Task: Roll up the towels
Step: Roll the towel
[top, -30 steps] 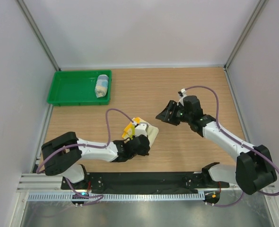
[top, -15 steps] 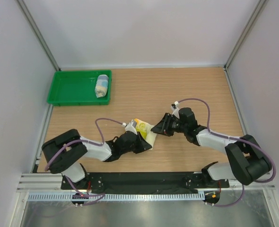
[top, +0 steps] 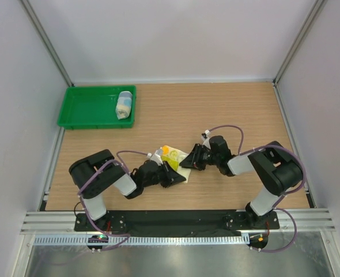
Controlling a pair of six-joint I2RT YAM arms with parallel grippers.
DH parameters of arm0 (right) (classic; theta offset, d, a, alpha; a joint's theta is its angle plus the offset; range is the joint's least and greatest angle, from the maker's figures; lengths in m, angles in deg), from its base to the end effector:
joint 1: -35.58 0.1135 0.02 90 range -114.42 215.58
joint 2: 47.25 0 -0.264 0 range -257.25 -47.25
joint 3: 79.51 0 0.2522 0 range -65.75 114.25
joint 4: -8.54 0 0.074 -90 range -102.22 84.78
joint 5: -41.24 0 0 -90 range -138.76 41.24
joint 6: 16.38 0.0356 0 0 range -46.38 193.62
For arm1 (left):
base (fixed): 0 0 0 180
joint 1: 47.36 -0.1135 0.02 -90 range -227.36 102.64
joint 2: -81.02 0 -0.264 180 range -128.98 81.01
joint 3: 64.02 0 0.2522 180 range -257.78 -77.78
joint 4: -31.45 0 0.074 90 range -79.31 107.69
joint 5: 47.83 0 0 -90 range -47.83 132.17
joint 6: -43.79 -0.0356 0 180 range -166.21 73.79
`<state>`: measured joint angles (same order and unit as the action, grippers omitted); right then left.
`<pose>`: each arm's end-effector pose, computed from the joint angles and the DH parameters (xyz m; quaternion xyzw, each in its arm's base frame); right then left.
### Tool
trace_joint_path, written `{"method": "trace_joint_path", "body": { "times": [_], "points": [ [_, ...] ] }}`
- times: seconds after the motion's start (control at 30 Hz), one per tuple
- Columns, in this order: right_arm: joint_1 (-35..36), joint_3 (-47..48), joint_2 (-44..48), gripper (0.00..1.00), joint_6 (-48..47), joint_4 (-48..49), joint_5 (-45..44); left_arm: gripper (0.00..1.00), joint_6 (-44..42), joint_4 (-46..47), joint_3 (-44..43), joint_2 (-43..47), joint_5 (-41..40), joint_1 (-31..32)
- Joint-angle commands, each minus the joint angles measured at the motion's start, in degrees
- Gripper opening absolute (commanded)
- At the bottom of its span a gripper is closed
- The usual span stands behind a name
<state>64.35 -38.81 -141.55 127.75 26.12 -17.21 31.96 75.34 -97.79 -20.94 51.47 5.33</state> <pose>0.2311 0.1481 0.1124 0.0679 0.8637 0.4707 0.1670 0.1578 -0.2165 0.0927 -0.1418 0.8264 -0.5200 0.1629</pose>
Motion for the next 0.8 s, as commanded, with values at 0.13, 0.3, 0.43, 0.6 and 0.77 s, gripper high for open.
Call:
{"method": "trace_joint_path", "body": {
  "times": [0.13, 0.3, 0.43, 0.6, 0.77],
  "points": [
    [0.14, -0.49, -4.75, 0.29, 0.63, 6.91, -1.58, 0.06, -3.62, -2.34, 0.76, 4.20, 3.27, -0.65],
    [0.14, 0.92, -4.31, 0.27, -1.30, 0.32, -3.95, 0.25, -14.16, -24.90, -4.85, 10.53, -0.58, 0.83],
    [0.23, 1.97, -3.79, 0.27, -2.36, -3.81, -4.83, 0.33, -23.40, -53.61, -13.81, 15.37, -16.54, 8.19],
    [0.75, 3.64, -3.70, 0.27, -3.24, -7.07, -5.18, 0.34, -30.09, -74.31, -28.38, 12.84, -35.73, 18.58],
    [1.02, 4.88, -3.17, 0.27, -3.94, -10.41, -5.45, 0.35, -31.06, -90.14, -41.05, 6.60, -56.17, 27.19]
  ]
}}
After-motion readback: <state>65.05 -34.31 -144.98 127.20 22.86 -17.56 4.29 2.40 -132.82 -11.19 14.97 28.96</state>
